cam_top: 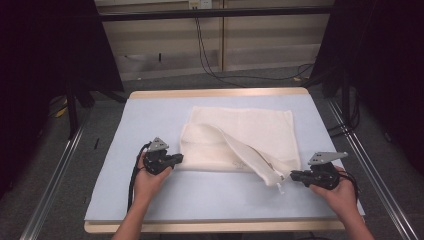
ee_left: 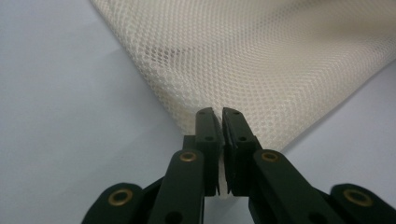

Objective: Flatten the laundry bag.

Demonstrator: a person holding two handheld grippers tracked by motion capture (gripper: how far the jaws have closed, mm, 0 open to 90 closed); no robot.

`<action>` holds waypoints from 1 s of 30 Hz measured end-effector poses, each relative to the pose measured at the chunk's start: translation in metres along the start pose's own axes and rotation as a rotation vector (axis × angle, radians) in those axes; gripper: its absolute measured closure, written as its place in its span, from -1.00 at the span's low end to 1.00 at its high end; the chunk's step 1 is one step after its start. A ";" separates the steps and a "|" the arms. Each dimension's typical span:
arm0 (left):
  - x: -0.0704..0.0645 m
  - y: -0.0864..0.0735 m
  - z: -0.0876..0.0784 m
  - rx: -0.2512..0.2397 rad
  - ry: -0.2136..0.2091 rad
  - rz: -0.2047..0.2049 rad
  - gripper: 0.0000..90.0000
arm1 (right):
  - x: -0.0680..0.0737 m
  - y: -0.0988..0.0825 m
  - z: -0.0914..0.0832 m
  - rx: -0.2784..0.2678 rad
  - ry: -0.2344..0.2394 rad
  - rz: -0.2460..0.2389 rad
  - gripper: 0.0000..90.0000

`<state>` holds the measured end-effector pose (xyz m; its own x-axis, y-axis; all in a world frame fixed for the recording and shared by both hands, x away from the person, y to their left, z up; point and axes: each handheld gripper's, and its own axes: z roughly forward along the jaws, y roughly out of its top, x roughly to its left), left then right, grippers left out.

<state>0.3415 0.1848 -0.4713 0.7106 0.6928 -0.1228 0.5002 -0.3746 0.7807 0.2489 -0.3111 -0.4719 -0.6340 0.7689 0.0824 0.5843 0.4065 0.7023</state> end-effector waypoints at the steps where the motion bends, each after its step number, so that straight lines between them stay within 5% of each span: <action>1: 0.000 -0.001 -0.001 -0.001 0.005 -0.001 0.92 | -0.002 -0.002 -0.002 -0.004 0.000 0.007 0.92; 4: -0.003 -0.002 -0.004 -0.012 0.008 0.011 0.92 | -0.005 -0.004 -0.008 -0.017 -0.011 0.028 0.93; 19: -0.009 -0.011 -0.007 0.002 0.025 0.020 0.91 | 0.002 -0.014 -0.013 -0.035 0.009 -0.018 0.80; 30: -0.009 -0.014 -0.008 -0.015 0.023 0.012 0.91 | 0.004 -0.018 -0.013 0.006 0.024 -0.026 0.90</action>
<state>0.3243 0.1888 -0.4763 0.7048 0.7025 -0.0992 0.4840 -0.3739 0.7912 0.2297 -0.3216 -0.4753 -0.6613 0.7457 0.0811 0.5705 0.4297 0.6999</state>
